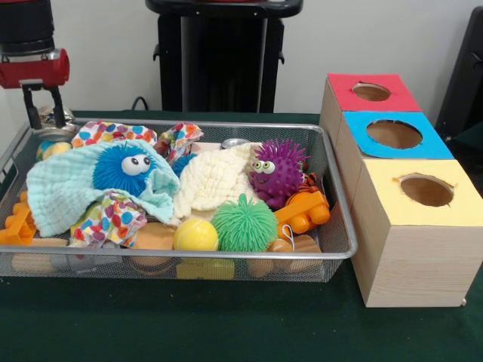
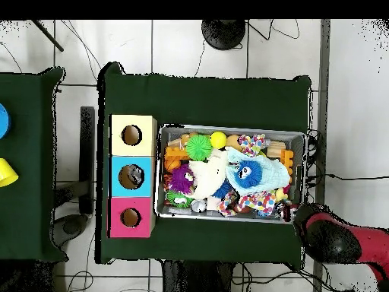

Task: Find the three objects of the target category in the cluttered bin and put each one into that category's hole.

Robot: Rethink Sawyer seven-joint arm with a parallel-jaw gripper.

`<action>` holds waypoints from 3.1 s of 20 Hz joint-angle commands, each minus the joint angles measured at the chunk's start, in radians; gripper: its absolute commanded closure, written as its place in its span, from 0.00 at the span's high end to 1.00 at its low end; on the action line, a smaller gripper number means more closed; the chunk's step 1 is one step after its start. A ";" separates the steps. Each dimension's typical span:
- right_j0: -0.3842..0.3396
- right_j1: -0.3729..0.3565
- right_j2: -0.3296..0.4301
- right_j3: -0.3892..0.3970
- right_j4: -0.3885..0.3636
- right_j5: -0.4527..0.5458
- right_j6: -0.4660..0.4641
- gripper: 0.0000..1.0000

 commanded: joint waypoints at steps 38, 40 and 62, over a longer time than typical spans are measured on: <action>0.059 -0.114 0.023 0.012 0.031 0.098 -0.211 1.00; 0.057 -0.112 0.024 0.010 0.034 0.093 -0.207 1.00; 0.113 -0.240 -0.110 0.102 0.069 -0.058 0.135 1.00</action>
